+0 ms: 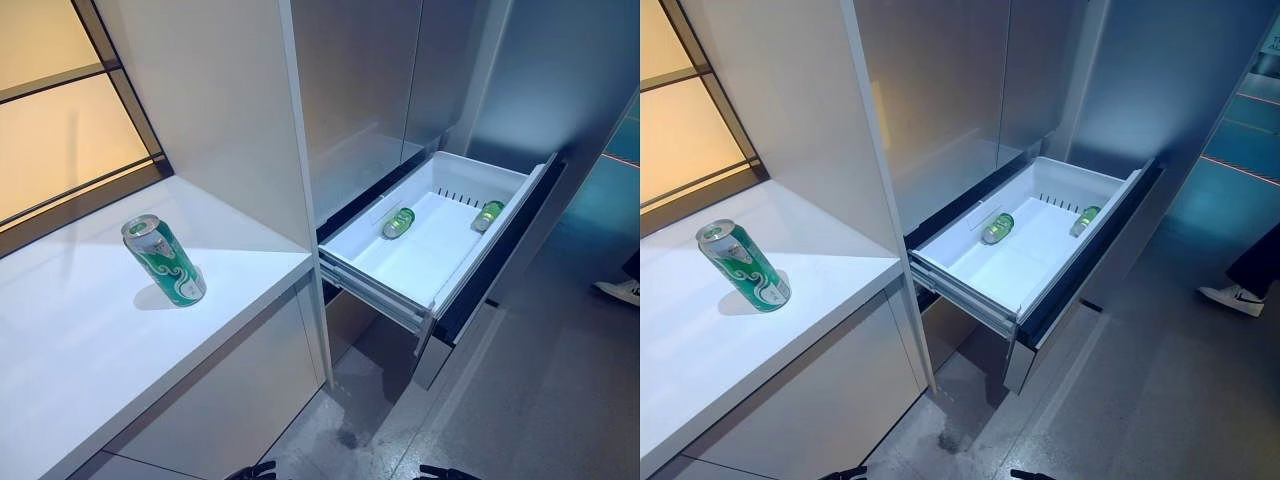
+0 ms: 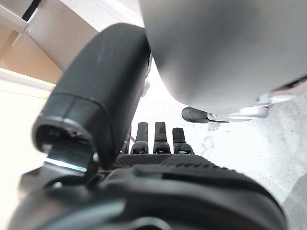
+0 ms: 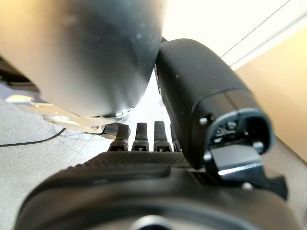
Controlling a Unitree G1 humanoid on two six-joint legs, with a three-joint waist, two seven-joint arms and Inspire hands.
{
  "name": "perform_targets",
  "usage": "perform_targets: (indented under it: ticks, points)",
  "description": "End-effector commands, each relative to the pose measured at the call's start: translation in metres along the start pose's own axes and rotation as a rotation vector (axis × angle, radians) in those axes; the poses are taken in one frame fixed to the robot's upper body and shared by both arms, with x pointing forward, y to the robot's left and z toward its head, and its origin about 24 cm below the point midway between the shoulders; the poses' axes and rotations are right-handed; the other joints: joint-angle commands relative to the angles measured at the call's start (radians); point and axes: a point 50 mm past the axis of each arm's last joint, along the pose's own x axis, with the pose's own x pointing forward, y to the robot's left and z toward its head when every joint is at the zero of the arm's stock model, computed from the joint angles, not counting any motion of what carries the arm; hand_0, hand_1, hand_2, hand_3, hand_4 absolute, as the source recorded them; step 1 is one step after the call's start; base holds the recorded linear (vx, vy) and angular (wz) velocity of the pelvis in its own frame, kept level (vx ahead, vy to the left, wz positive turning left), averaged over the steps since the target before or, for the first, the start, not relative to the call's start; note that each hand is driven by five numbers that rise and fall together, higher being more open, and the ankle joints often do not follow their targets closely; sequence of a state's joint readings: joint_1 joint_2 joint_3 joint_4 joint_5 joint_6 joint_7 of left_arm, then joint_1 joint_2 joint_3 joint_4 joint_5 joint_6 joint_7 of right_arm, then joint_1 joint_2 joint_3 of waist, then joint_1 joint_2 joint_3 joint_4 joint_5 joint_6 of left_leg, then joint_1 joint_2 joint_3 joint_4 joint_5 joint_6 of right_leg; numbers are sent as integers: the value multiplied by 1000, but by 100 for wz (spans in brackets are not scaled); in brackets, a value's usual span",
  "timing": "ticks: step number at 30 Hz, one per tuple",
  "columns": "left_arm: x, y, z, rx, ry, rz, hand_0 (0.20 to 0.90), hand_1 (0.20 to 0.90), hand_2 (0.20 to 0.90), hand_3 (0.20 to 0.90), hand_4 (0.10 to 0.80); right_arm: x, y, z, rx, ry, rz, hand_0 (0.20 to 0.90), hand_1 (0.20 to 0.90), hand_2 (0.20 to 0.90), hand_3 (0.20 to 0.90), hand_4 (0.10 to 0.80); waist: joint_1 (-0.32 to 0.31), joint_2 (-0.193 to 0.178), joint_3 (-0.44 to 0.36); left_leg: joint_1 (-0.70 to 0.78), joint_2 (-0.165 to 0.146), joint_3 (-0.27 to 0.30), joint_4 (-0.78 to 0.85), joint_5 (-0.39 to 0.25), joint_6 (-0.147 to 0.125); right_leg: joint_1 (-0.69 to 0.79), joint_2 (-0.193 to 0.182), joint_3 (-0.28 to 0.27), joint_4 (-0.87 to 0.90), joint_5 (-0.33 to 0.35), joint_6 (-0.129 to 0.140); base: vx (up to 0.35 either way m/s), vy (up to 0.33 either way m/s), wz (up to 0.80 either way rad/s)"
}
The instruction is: Put drinks into fridge and close the fridge
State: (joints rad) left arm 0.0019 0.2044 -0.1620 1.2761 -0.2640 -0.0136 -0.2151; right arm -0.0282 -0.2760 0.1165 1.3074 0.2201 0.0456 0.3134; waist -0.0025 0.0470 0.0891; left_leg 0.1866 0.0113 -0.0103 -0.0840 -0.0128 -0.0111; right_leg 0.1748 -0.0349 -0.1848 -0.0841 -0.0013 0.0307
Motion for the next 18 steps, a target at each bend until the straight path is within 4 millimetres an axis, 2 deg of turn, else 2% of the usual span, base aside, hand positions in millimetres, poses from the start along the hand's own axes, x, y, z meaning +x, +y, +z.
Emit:
perform_targets:
  ticks: [1,11,14,18]
  points:
    - [1,-1,3,3,14,-14,900,900,900,900,800,2,11,-10,-31,80,81,900,900,900,900,800,12,-29,-8,-38,-68,60,61,-82,29,-51,8,13,113,-100,24,0,0,0]
    - [1,1,10,-16,-28,8,900,900,900,900,800,5,18,-5,-25,75,89,900,900,900,900,800,14,-37,-6,-42,-64,55,66,-83,27,-57,7,17,119,-102,25,0,0,0]
    - [1,-1,22,-10,-94,-39,900,900,900,900,800,5,18,-1,-30,74,93,900,900,900,900,800,14,-39,-7,-46,-63,55,66,-83,26,-62,8,22,121,-100,29,0,0,0]
    - [0,-13,44,73,-177,-208,900,900,900,900,800,3,11,9,-44,69,92,900,900,900,900,800,13,-37,-7,-55,-59,59,67,-81,26,-72,7,24,122,-96,33,-35,-6,0]
